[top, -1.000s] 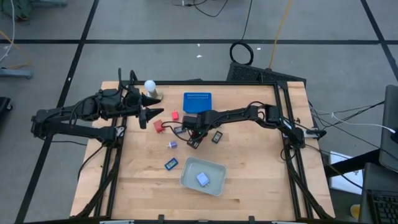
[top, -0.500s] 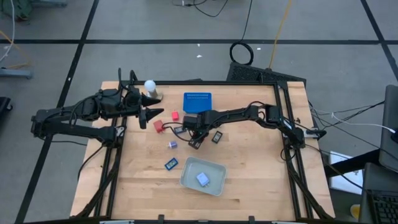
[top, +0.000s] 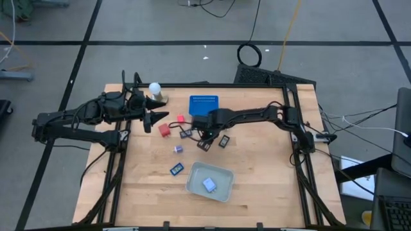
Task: Pick & Place Office items
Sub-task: Put the right red charger adapter into the gray bin
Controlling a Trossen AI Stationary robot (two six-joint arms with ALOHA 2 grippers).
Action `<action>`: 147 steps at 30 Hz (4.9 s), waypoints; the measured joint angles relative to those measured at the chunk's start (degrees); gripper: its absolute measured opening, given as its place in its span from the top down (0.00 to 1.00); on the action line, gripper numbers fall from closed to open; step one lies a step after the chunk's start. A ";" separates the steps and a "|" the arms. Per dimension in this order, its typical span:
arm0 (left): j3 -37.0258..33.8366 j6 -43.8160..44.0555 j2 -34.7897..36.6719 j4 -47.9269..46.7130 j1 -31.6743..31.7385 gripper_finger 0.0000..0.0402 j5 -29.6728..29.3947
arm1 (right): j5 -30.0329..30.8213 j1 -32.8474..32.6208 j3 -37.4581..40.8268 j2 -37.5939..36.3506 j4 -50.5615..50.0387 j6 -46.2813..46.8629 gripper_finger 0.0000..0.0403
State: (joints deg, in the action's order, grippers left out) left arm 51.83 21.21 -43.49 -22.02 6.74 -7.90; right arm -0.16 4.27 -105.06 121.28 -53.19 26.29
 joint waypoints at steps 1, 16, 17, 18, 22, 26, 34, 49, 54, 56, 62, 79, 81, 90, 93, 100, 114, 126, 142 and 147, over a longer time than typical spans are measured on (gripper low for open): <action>0.00 0.00 -0.02 0.00 0.00 0.36 0.00 | 0.01 -0.01 0.00 -0.96 -0.59 0.00 0.72; 0.00 0.02 -0.02 0.00 0.00 0.36 0.02 | 0.34 -2.96 -0.07 -10.07 -1.25 1.70 0.72; 0.00 0.02 -0.02 0.00 -0.02 0.36 0.02 | 0.41 -3.29 -0.07 -10.41 -1.48 1.88 0.72; 0.00 0.01 0.01 0.00 -0.01 0.36 0.02 | 0.43 -3.57 -0.07 -10.56 -1.55 2.23 0.72; 0.00 0.02 -0.01 0.00 0.00 0.36 0.02 | 0.50 -4.83 0.07 -11.92 -2.94 3.03 0.72; 0.00 0.02 -0.02 0.00 0.00 0.36 0.04 | 1.75 -6.43 -0.15 -13.86 -1.25 3.06 0.72; 0.00 0.02 0.01 0.02 0.00 0.36 0.02 | 3.51 -9.26 0.00 -17.10 -0.02 2.94 0.72; 0.00 0.02 0.01 0.02 0.00 0.36 0.02 | 2.99 -15.20 -0.07 -19.74 4.20 4.50 0.72; 0.00 0.01 0.01 0.02 0.00 0.36 0.02 | 2.94 -17.31 -0.07 -19.68 5.65 4.54 0.72; 0.00 0.02 -0.02 0.02 0.00 0.36 0.03 | 3.01 -18.03 -0.07 -19.68 5.94 4.52 0.72; 0.00 0.02 -0.02 0.02 0.00 0.36 0.02 | 3.08 -19.41 -0.07 -19.68 5.81 4.54 0.72; 0.00 0.02 -0.01 0.01 -0.01 0.36 0.03 | 1.28 -21.10 11.40 -18.87 16.36 8.24 0.72; 0.00 0.02 0.00 0.00 -0.02 0.36 0.02 | 0.11 -21.36 13.38 -18.91 18.70 8.91 0.72; 0.00 0.01 -0.01 0.00 0.00 0.36 0.02 | 0.69 -21.84 17.85 -18.91 23.02 10.14 0.72; 0.00 0.02 0.01 0.00 0.00 0.36 0.02 | 1.83 -21.81 18.99 -18.91 23.32 10.07 0.72; 0.00 0.02 -0.01 0.00 0.00 0.36 0.02 | 1.82 -22.14 23.28 -18.91 25.89 11.01 0.72; 0.00 0.00 -0.01 0.00 0.00 0.36 0.03 | 1.80 -23.34 29.74 -18.91 30.51 12.00 0.72; 0.00 0.01 -0.01 0.00 -0.01 0.36 0.03 | 1.61 -23.94 34.31 -18.91 35.41 13.51 0.72; 0.00 0.02 -0.01 0.00 -0.01 0.36 0.03 | 1.31 -24.28 34.62 -18.91 36.74 13.57 0.69; 0.00 0.02 0.00 0.00 -0.02 0.36 0.04 | -0.16 -24.28 34.62 -18.91 37.09 13.59 0.68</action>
State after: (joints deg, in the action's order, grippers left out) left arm 51.83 21.23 -43.49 -22.02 6.72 -7.86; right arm -0.31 -20.01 -70.43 102.37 -16.10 39.87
